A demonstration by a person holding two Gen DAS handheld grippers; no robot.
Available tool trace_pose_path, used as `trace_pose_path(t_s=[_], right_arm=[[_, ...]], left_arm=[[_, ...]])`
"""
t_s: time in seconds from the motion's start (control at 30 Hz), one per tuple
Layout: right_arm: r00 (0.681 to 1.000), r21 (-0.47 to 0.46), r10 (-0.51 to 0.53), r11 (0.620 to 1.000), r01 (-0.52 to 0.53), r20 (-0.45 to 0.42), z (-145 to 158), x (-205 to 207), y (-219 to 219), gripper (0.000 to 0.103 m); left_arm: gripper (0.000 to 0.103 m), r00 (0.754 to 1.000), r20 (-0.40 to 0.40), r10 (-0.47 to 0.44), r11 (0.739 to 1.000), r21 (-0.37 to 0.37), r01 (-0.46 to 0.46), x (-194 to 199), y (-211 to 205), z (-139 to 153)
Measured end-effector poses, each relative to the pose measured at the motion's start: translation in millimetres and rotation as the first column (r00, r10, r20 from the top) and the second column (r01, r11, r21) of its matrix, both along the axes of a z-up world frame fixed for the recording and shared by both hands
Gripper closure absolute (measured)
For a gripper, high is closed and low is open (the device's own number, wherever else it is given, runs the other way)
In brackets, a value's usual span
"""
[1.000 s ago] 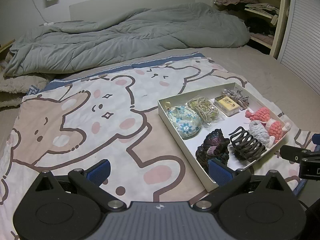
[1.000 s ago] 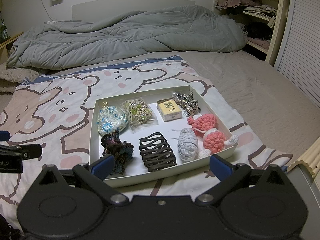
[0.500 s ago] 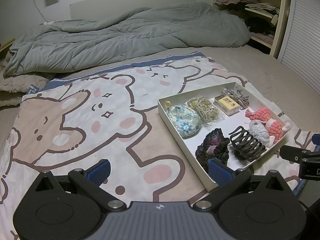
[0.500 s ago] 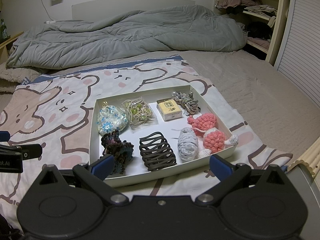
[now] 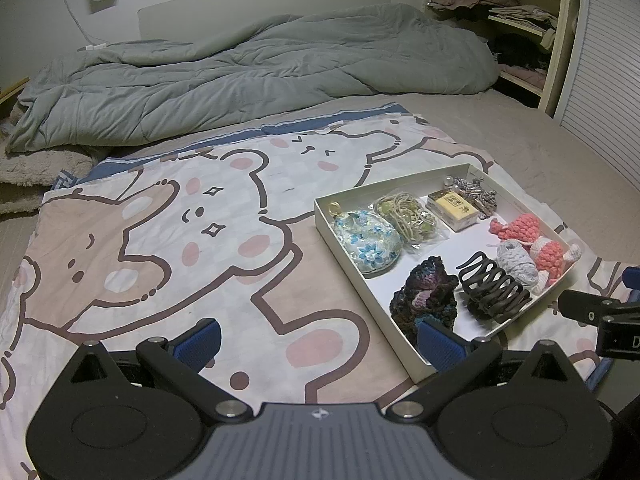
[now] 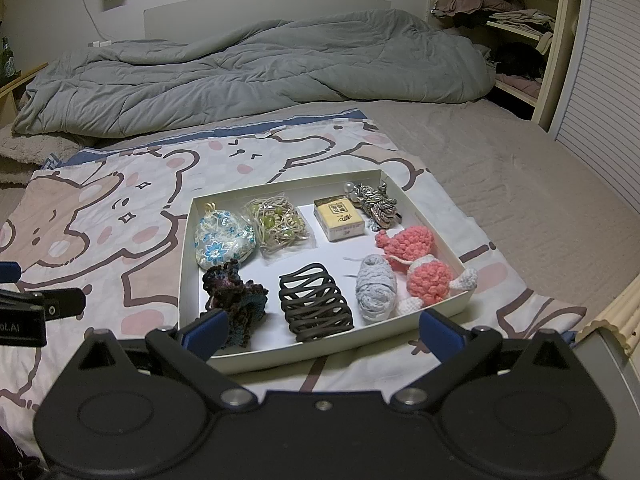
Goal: Organize objects
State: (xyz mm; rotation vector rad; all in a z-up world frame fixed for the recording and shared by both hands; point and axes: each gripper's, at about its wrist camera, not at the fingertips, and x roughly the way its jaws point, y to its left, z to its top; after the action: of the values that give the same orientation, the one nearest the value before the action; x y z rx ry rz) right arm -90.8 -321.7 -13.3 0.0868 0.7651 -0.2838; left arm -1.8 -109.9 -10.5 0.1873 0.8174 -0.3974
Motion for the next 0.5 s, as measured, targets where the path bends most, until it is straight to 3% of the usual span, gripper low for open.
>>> trace_pose_path(t_s=[0.5], right_arm=[[1.000, 0.000, 0.001, 1.000, -0.001, -0.001, 0.2, 0.3, -0.3, 0.000]], left_arm=[[0.000, 1.000, 0.002, -0.003, 1.000, -0.001, 0.003, -0.2, -1.5, 0.4]])
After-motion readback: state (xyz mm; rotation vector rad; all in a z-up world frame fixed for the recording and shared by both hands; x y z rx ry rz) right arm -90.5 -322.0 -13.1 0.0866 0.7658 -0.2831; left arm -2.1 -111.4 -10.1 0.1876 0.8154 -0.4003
